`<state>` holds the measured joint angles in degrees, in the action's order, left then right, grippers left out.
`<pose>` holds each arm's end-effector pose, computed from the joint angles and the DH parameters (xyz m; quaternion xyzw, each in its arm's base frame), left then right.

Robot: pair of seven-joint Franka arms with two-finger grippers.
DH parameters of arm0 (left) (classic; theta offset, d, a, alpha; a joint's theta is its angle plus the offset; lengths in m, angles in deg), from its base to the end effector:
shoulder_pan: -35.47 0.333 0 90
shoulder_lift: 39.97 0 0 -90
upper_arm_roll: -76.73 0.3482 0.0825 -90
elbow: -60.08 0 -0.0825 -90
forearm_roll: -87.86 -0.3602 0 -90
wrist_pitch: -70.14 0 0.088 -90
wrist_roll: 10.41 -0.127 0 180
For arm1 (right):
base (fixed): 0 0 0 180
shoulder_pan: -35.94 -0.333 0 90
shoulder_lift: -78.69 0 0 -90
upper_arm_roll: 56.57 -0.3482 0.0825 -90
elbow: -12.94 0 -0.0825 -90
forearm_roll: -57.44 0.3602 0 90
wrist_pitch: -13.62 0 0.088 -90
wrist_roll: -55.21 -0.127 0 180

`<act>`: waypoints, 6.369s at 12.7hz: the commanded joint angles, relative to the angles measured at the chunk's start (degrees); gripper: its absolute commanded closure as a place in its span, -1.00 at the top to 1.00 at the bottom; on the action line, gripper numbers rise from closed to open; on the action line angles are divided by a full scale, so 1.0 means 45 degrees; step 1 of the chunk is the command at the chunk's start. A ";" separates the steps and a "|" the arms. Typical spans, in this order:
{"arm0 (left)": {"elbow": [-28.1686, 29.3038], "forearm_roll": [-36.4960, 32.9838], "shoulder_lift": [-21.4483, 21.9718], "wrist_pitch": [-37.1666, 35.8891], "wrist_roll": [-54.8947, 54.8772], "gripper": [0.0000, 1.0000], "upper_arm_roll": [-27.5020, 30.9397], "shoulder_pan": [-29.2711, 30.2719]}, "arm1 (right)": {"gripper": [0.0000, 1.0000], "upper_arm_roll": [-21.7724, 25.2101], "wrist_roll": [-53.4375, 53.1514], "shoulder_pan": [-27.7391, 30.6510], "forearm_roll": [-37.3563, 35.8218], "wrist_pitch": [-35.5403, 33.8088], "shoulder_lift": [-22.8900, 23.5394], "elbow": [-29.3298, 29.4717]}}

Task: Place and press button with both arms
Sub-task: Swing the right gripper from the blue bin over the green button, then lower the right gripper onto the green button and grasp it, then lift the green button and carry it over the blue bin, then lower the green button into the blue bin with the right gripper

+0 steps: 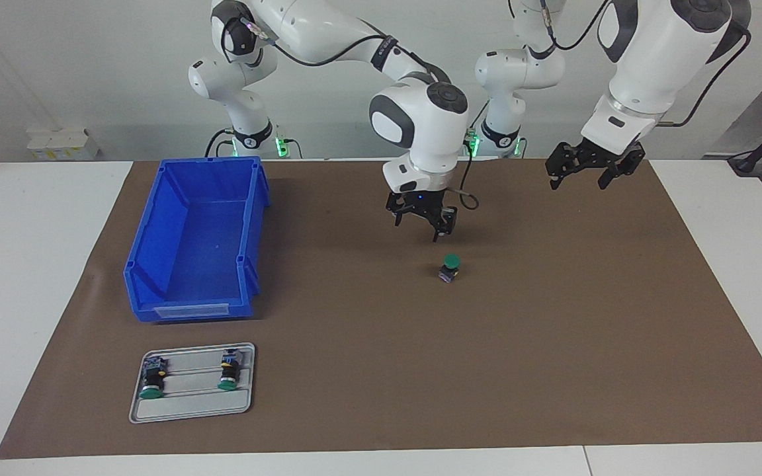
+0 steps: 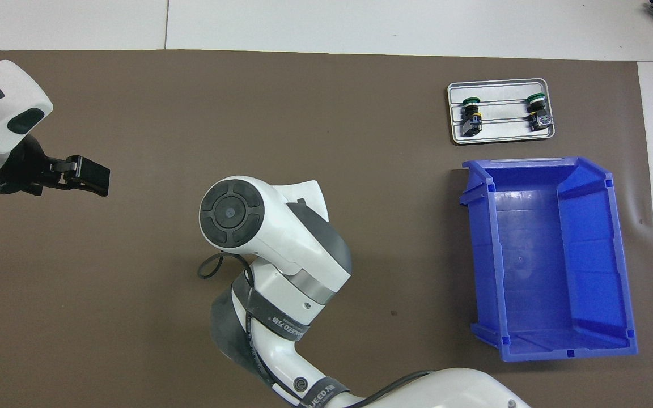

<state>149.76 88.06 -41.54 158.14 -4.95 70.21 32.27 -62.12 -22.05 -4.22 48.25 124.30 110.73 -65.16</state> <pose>0.5269 -0.0898 0.6217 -0.9989 0.0372 0.0285 0.0005 0.5165 0.4885 0.4134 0.9665 -0.2519 0.0465 0.0183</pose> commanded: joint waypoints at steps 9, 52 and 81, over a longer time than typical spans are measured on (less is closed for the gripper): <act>0.0461 0.0152 0.0428 0.0033 -0.0238 1.00 -0.0036 0.0185 | 0.84 -0.0018 -0.0507 -0.0060 -0.0554 0.3412 0.1825 0.0656; 0.0461 0.0152 0.0428 0.0033 -0.0257 1.00 -0.0036 0.0204 | -1.00 -0.0018 0.8114 0.5344 0.2314 0.1622 -0.7057 -0.6413; 0.0461 0.0152 0.0428 0.0033 -0.0237 1.00 -0.0036 0.0185 | 0.76 0.0002 2.3834 1.1211 0.5169 0.5014 -0.4697 -0.9266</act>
<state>149.76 88.06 -41.54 158.14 -4.99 70.22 32.27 -61.50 87.44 46.07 69.93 145.36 90.10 -105.90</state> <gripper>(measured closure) 0.000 0.392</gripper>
